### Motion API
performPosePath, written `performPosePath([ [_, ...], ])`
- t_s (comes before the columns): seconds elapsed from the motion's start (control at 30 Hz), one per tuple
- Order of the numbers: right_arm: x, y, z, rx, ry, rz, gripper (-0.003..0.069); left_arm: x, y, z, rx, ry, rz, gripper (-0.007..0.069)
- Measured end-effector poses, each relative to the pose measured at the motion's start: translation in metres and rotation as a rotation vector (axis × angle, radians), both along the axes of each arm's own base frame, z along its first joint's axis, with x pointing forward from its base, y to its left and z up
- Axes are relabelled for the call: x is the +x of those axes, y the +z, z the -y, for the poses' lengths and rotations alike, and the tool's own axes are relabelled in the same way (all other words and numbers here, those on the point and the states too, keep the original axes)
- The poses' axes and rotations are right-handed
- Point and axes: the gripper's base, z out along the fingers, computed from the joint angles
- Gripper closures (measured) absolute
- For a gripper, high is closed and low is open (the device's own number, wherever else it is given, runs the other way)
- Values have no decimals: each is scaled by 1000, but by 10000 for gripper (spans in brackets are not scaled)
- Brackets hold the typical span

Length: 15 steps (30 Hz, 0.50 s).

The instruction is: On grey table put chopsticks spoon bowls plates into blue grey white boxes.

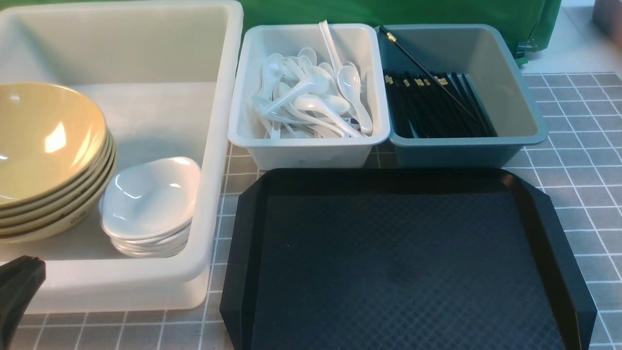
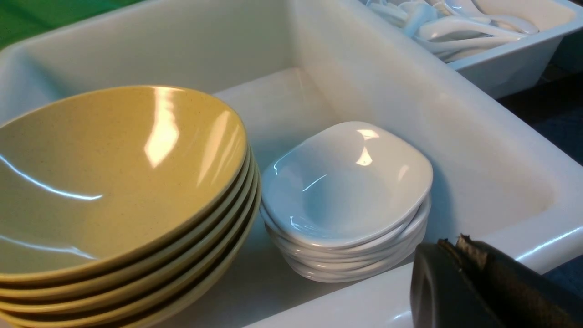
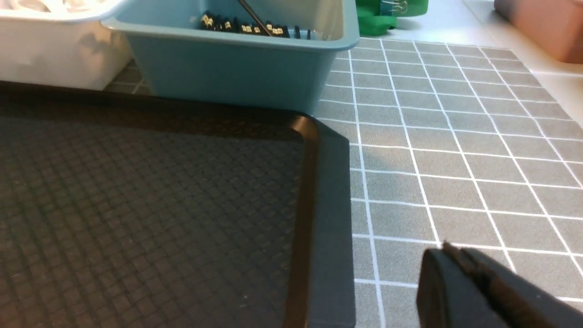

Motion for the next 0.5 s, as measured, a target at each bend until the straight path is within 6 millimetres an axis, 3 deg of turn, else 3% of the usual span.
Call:
performPosePath([
  [0.2, 0, 0, 5, 0, -94, -1, 620, 0, 0, 0, -3, -1, -1, 633],
  [0.5, 0, 0, 6, 0, -104, -1, 614, 0, 0, 0, -4, -1, -1, 633],
])
